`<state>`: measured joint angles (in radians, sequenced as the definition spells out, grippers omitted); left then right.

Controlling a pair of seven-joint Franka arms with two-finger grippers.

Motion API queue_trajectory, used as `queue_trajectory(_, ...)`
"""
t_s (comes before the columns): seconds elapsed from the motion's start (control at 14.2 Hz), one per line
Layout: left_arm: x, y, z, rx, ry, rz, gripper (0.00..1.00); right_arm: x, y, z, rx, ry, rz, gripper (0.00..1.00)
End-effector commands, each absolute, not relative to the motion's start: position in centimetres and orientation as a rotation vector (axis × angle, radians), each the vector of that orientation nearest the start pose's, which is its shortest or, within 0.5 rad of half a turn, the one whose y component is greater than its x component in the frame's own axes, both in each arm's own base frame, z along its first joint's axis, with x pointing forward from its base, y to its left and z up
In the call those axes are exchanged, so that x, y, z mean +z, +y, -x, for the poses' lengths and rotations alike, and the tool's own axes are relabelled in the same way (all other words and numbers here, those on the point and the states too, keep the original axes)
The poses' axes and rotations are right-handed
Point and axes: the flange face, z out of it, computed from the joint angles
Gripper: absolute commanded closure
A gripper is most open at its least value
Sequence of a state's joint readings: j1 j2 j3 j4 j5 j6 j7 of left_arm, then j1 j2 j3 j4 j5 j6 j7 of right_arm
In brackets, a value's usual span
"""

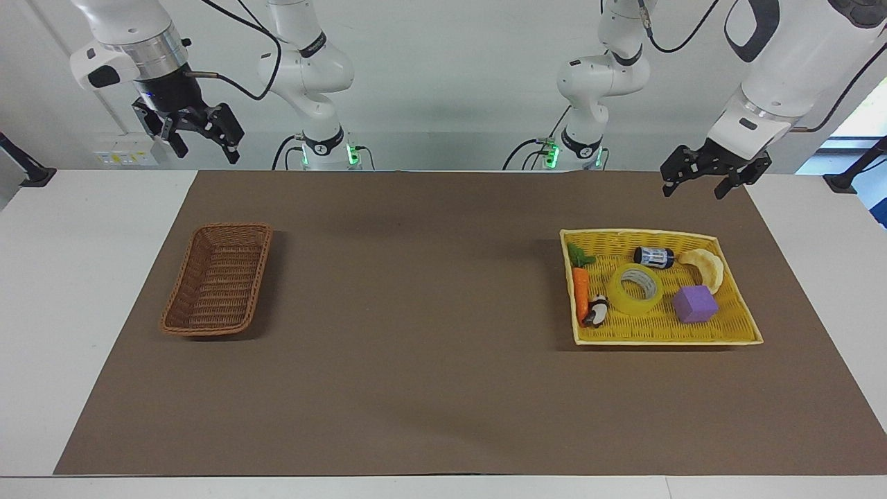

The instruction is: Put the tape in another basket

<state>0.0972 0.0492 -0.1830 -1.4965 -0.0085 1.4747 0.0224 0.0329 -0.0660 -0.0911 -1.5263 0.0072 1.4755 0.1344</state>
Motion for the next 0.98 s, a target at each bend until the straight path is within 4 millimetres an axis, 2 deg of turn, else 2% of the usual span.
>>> queue_trajectory(0.0, 62.72, -4.44, -54.78, 0.129, 0.152, 3.152, 0.00, 67.39, -3.08, -51.66, -0.020, 0.262, 3.096, 0.00)
queue_trajectory(0.91, 62.64, -4.47, -54.54, 0.134, 0.149, 3.150, 0.00, 67.39, -3.16, -51.66, -0.020, 0.266, 3.095, 0.00)
